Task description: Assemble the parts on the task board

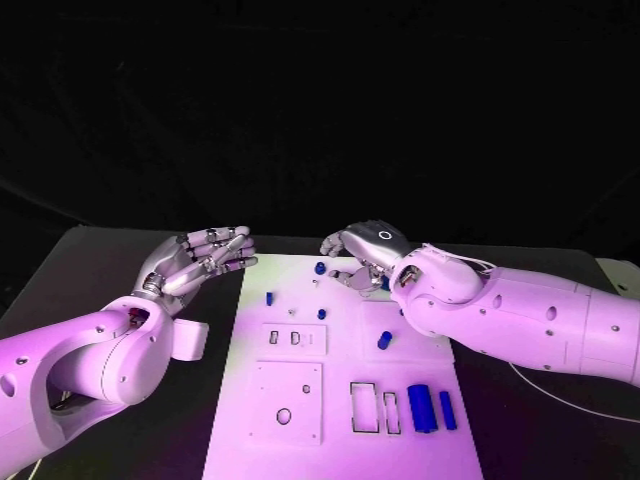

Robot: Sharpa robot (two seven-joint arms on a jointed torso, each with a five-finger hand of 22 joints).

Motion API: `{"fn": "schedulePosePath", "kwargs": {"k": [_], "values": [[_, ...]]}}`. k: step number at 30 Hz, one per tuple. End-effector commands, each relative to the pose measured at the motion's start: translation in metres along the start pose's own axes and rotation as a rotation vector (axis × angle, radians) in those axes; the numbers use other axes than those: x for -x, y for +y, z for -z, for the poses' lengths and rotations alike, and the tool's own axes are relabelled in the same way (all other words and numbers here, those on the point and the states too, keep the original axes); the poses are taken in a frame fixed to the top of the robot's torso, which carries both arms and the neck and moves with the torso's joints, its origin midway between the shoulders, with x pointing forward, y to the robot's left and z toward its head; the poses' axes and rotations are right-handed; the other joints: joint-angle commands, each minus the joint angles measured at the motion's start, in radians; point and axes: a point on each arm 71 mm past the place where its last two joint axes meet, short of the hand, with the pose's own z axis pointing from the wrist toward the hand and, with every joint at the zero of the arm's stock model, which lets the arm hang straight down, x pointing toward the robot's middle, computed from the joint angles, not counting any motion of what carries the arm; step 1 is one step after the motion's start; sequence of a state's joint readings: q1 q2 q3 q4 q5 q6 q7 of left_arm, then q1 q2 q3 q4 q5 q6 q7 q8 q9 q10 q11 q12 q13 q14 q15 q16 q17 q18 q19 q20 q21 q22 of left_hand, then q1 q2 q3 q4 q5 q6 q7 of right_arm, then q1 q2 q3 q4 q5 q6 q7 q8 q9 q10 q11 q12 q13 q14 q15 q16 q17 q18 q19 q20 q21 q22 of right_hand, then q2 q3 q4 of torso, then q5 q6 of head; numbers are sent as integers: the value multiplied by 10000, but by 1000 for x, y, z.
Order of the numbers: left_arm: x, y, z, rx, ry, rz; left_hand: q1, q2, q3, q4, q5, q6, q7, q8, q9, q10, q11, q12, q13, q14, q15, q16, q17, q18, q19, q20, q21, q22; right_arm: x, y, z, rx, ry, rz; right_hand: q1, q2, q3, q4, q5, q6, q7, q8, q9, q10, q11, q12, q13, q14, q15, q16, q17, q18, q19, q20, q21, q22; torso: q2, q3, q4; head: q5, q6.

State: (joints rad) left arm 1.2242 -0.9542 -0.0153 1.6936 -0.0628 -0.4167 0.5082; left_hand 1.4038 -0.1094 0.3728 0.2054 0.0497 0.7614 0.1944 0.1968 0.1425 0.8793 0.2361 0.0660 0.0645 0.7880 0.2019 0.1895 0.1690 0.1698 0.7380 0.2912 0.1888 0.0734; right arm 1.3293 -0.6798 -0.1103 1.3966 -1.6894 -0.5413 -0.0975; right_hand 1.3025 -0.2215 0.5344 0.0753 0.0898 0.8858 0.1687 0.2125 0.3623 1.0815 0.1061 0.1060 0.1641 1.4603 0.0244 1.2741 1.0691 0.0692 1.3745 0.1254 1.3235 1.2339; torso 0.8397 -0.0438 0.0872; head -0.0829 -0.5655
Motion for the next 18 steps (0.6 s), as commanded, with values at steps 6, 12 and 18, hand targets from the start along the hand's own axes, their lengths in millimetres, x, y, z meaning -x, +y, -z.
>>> {"fn": "schedulePosePath", "kwargs": {"k": [6,12,18], "values": [[2,-1,-1,-152,106,92,-102,12,38,4,11,-14,879,-41,-1,-84,-4,-20,-12,-46,13,-54,-17,-138,-45,-5,-32,-18,32,-34,31,-1240,-3,-1560,92,-30,277,128,144,185,61,-42,59,1306,-147,568,251,204,-136,404,530,-74,454,-79,511,700,-82,95,-197,3,41],[3,0,-2,-145,97,106,-102,12,38,4,11,-14,879,-41,-1,-84,-4,-20,-12,-46,13,-54,-17,-138,-45,-5,-32,-18,36,-64,53,-2519,931,-2206,-24,-258,-884,367,629,26,-291,281,415,1826,-518,3644,3416,506,-504,1285,1769,-359,1173,-435,1467,2013,-110,153,-288,-42,44],[0,0,-4,-148,168,161,-105,7,39,1,11,15,870,-34,4,-76,-9,-14,-9,-54,13,-62,-19,-140,-46,-4,-33,-19,32,-79,61,-3090,1485,-2244,133,-96,-1546,755,654,-395,-169,611,665,2742,-412,11188,10735,726,-341,2053,3001,-564,1655,-296,2106,2887,-74,180,-305,-39,60]]}}
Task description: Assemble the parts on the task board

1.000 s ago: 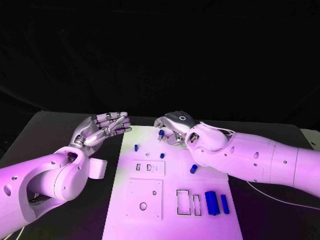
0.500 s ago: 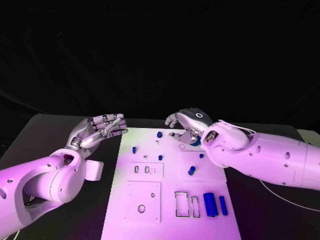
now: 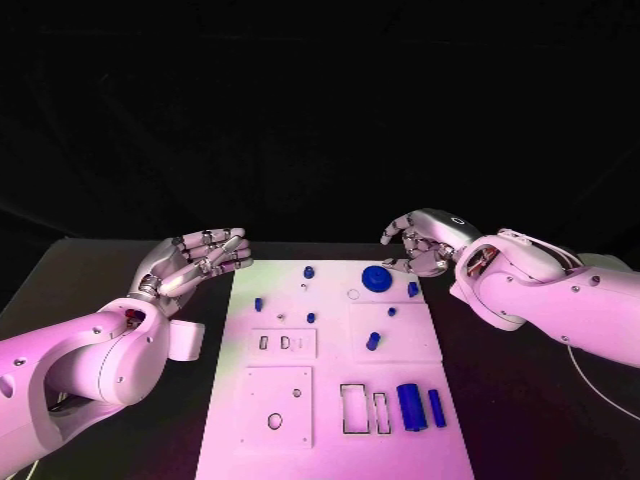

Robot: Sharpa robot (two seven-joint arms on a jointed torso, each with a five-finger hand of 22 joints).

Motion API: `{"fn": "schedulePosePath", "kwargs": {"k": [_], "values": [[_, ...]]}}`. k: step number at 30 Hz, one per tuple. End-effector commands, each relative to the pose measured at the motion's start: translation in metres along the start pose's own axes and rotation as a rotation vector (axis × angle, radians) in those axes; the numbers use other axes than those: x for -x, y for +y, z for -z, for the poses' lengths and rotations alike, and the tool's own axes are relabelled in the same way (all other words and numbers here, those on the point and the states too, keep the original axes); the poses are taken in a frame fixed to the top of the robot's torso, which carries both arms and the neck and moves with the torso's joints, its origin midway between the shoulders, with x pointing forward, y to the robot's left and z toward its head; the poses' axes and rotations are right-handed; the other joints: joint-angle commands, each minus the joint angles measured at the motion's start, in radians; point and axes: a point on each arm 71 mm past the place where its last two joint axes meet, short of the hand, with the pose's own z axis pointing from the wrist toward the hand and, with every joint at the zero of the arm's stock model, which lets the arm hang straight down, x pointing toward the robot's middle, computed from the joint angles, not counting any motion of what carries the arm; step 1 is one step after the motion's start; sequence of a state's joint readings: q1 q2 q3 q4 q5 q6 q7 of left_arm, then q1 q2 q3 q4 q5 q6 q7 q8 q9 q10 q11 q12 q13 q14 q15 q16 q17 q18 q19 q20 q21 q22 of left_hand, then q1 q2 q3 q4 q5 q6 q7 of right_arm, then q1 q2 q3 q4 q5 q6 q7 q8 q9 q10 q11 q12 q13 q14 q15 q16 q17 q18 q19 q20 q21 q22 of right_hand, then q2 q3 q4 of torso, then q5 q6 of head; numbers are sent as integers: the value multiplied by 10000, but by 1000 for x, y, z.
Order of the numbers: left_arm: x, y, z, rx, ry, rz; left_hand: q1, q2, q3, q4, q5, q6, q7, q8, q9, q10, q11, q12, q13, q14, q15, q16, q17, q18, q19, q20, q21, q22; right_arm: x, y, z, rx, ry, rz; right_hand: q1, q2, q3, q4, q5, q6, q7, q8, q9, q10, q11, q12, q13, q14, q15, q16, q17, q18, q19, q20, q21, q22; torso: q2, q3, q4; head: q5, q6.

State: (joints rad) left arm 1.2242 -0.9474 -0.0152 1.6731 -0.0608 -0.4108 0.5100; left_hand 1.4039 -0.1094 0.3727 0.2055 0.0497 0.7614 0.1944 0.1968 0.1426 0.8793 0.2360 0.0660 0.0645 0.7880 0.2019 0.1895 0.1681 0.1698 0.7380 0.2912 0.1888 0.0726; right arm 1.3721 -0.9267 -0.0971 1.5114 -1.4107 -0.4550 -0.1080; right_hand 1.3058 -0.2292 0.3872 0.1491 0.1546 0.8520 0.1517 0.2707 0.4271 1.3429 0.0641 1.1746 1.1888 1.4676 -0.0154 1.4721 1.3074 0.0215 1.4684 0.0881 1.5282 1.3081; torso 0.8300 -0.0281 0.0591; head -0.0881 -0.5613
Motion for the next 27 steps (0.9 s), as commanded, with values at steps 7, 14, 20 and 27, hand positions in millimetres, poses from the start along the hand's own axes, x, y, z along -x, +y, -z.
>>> {"fn": "schedulePosePath", "kwargs": {"k": [7,14,20,27], "values": [[-5,-1,-1,-116,267,204,-110,8,40,1,10,23,867,-32,5,-69,-12,-10,-8,-60,13,-67,-12,-140,-47,-4,-35,-12,-20,-15,-5,-892,1266,-310,243,27,-493,288,54,-318,92,262,119,994,124,2423,2324,835,178,593,1654,-168,909,200,293,2458,32,21,-9,68,-43],[-4,-1,-1,-111,246,193,-110,8,40,1,10,23,867,-32,5,-69,-12,-10,-8,-60,13,-67,-12,-140,-47,-4,-35,-12,-33,-17,-9,-1068,1570,-303,301,66,-575,327,75,-418,124,258,111,1170,155,2680,2570,872,210,684,1852,-190,964,229,357,2540,11,-9,5,13,-110],[-4,-1,-1,-111,229,184,-110,8,40,1,10,23,867,-32,5,-69,-12,-10,-8,-60,13,-67,-12,-140,-47,-4,-35,-12,-38,-15,-11,-1083,1634,-318,319,95,-593,345,80,-457,138,249,105,1199,169,2728,2616,883,223,710,1911,-205,998,240,396,2590,15,-11,1,10,-149],[-3,-1,-1,-105,204,169,-115,13,48,-2,10,4,868,-38,0,-66,-14,-7,-7,-71,13,-80,-16,-142,-49,-5,-38,-14,-42,-11,-13,-977,1691,-336,348,143,-592,361,125,-457,146,262,106,1256,179,2806,2691,894,235,734,1965,-215,1024,253,426,2627,8,-9,10,19,-191]]}}
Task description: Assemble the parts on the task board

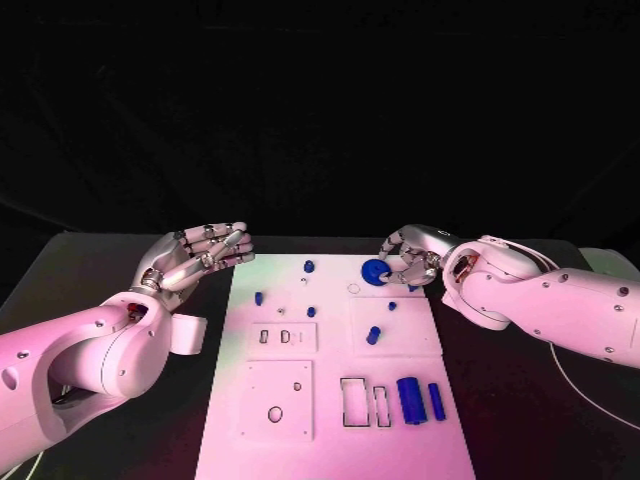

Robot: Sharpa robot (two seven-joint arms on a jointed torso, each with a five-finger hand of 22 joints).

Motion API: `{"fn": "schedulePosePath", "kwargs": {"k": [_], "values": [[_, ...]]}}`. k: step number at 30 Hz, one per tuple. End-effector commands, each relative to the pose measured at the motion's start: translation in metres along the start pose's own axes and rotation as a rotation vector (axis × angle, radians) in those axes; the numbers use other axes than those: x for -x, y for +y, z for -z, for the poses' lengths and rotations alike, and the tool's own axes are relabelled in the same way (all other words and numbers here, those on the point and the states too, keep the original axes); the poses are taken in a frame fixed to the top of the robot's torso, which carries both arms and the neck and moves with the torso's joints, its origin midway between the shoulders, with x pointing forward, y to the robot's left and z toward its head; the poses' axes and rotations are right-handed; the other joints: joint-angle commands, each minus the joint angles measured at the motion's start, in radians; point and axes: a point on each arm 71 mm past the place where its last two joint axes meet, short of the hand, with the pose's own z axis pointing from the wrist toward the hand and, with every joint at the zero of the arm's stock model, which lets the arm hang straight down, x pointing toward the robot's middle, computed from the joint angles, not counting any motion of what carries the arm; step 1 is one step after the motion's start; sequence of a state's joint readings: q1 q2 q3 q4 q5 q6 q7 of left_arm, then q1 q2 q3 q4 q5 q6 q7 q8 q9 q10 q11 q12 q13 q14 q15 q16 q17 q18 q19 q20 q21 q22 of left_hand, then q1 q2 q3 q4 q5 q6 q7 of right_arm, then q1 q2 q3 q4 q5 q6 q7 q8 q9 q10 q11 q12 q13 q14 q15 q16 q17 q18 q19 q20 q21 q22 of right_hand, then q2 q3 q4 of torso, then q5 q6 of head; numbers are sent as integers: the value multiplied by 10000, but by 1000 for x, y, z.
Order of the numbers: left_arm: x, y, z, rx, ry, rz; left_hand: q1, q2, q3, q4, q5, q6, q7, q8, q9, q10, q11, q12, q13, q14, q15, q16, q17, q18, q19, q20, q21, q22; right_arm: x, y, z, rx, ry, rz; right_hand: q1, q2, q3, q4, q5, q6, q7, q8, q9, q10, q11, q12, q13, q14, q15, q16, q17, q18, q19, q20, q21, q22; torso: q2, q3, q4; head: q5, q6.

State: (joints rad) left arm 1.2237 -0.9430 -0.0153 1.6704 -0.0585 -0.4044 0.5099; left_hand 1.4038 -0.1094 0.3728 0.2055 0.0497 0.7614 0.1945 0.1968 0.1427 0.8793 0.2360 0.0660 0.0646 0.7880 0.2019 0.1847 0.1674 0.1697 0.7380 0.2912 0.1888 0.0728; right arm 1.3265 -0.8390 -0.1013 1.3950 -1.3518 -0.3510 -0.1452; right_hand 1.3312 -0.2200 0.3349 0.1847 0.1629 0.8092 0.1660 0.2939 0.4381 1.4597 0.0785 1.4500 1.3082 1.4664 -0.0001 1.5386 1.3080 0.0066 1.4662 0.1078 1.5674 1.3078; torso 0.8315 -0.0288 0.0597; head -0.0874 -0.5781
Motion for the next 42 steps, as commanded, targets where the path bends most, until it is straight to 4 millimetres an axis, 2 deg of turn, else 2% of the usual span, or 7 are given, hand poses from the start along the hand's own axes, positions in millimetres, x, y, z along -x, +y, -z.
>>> {"fn": "schedulePosePath", "kwargs": {"k": [1,7,19,27,35,42], "values": [[-2,-1,0,-117,139,108,-114,13,48,-2,10,3,868,-39,-1,-66,-14,-6,-7,-71,13,-31,-9,-142,-49,-4,-38,-15,-3,2,0,16,233,79,97,58,-69,9,47,-22,3,35,-2,99,36,67,1511,906,84,70,1960,-66,1046,57,34,2630,-7,-2,-3,22,-28],[-1,-1,0,-104,116,94,-115,16,51,-3,11,-3,869,-42,-2,-67,-13,-7,-8,-75,13,-35,-10,-142,-49,-5,-38,-16,-4,4,-1,101,228,200,96,76,-71,24,50,1,3,51,1,149,37,128,1570,919,87,95,2021,-66,1046,62,34,2630,-2,11,-16,31,-32],[-1,-1,0,-77,107,88,-114,25,59,-5,11,-24,871,-49,-7,-71,-11,-8,-8,-77,14,-38,-11,-143,-48,-5,-38,-16,-5,7,-2,76,201,299,3,144,-102,145,41,-41,23,41,-13,108,58,100,1545,929,106,121,2077,-66,1046,81,34,2630,5,11,1,16,-30],[0,-1,0,-71,107,88,-114,25,59,-5,11,-24,871,-49,-7,-71,-11,-8,-8,-77,14,-38,-11,-143,-48,-5,-38,-16,-7,7,-3,38,347,360,-8,208,-90,195,54,3,19,68,-8,138,57,139,1584,939,112,142,2129,-66,1046,89,34,2630,2,10,-13,23,-51],[0,-1,0,-61,113,91,-114,25,59,-5,11,-24,871,-49,-7,-71,-11,-8,-8,-77,14,-38,-11,-143,-48,-5,-38,-16,-9,9,-4,86,471,727,109,300,10,186,112,176,-10,145,2,212,32,224,1668,956,99,177,2217,-66,1046,88,34,2630,4,14,-8,8,-64],[0,-1,0,-53,102,86,-106,47,80,-13,10,-24,874,-54,-9,-79,-9,-11,-9,-78,15,-45,-12,-143,-45,-5,-38,-16,-12,12,-3,220,553,1209,311,409,300,105,307,590,-103,200,-19,308,-51,322,1767,961,34,192,2248,-66,1046,40,34,2630,3,15,-8,-2,-83]]}}
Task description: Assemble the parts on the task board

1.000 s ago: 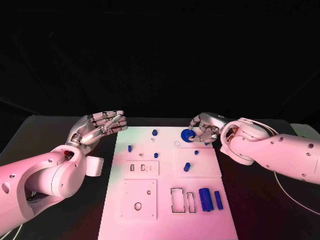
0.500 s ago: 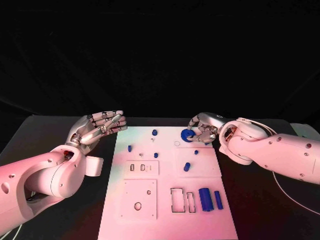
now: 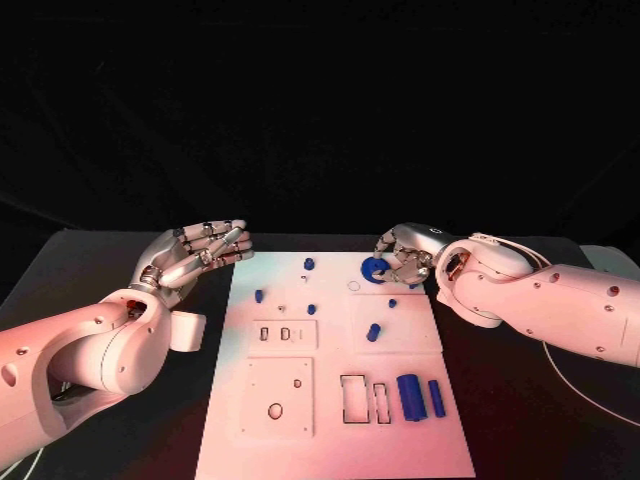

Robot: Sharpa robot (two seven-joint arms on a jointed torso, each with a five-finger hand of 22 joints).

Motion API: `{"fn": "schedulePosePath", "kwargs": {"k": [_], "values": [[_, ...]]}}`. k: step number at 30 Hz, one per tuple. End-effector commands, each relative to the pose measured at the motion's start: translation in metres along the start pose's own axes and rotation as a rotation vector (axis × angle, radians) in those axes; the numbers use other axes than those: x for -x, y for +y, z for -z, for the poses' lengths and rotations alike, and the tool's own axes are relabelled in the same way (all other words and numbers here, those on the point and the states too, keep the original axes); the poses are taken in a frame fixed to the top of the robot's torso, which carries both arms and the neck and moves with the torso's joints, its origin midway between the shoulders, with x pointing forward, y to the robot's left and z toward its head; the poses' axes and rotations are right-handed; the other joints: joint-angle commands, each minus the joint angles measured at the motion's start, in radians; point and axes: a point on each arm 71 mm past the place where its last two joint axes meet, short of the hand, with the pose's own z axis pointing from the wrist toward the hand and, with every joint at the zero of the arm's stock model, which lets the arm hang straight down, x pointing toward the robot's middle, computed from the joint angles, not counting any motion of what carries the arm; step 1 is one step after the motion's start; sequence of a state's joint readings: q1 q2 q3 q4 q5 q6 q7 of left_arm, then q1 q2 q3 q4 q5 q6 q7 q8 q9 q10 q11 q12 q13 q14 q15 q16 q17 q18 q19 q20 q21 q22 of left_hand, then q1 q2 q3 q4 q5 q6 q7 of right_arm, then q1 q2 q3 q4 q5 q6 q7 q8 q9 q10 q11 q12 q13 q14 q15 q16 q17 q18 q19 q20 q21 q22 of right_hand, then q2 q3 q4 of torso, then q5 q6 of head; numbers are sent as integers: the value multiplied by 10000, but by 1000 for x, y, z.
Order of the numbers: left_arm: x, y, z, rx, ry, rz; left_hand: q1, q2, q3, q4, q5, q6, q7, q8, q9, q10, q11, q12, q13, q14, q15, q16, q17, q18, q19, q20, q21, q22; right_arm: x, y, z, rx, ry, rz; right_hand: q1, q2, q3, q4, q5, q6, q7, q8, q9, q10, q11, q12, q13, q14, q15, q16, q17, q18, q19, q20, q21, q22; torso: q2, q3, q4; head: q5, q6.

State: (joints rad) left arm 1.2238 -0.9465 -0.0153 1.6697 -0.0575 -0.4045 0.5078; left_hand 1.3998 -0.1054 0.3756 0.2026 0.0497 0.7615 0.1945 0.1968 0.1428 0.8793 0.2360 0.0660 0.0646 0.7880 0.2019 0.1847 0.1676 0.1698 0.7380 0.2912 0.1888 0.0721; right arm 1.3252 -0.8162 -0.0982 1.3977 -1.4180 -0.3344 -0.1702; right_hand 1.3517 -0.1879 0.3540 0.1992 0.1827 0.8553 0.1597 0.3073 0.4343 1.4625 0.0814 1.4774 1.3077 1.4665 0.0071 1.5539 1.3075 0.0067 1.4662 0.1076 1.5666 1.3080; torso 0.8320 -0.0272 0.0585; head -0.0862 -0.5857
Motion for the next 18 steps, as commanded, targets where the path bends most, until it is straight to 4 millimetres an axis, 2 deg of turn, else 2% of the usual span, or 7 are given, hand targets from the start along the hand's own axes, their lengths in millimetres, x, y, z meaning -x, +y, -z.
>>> {"fn": "schedulePosePath", "kwargs": {"k": [1,4,7,14,18], "values": [[-2,-1,0,-78,141,97,-66,7,51,16,10,-24,874,-54,-9,-79,-8,-11,-9,-78,15,-45,-14,-144,-45,-5,-39,-9,-8,0,2,32,442,667,150,110,190,-70,202,216,-65,78,17,289,-103,57,1782,960,-57,40,2254,-67,1046,26,42,2628,-2,-1,4,-11,-5],[-1,-1,0,-75,136,94,-66,7,51,16,10,-24,874,-54,-9,-79,-8,-11,-9,-78,15,-45,-14,-144,-45,-5,-39,-9,-7,1,2,140,231,685,219,212,379,-121,257,435,-131,135,41,309,-163,74,1803,960,-105,42,2260,-67,1046,-15,42,2628,0,0,2,2,-12],[-1,-1,0,-72,135,94,-66,7,51,16,10,-24,874,-54,-9,-79,-8,-11,-9,-78,15,-45,-14,-144,-45,-5,-39,-9,-4,5,3,368,-217,689,89,312,504,-60,-59,662,-242,208,94,370,-252,128,1858,958,-177,39,2251,-67,1046,-76,42,2628,-3,3,10,0,-1],[-2,-1,-1,-68,135,93,-60,19,66,9,10,-25,876,-58,-11,-82,-7,-11,-10,-77,15,-49,-15,-144,-43,-5,-39,-10,2,17,8,1050,-1408,973,147,311,651,-137,-104,728,-289,221,120,410,-301,165,1897,954,-225,33,2234,-67,1046,-123,42,2628,-5,7,17,17,16],[-1,-1,-1,-61,129,90,-47,36,107,-21,10,-71,882,-84,-24,-103,-3,-14,-11,-62,14,-57,-14,-110,54,-14,15,11,5,33,14,1524,-1922,1188,134,280,694,-148,-58,750,-299,221,128,414,-312,166,1899,955,-237,35,2238,-67,1046,-137,42,2628,-6,4,4,52,51]]}}
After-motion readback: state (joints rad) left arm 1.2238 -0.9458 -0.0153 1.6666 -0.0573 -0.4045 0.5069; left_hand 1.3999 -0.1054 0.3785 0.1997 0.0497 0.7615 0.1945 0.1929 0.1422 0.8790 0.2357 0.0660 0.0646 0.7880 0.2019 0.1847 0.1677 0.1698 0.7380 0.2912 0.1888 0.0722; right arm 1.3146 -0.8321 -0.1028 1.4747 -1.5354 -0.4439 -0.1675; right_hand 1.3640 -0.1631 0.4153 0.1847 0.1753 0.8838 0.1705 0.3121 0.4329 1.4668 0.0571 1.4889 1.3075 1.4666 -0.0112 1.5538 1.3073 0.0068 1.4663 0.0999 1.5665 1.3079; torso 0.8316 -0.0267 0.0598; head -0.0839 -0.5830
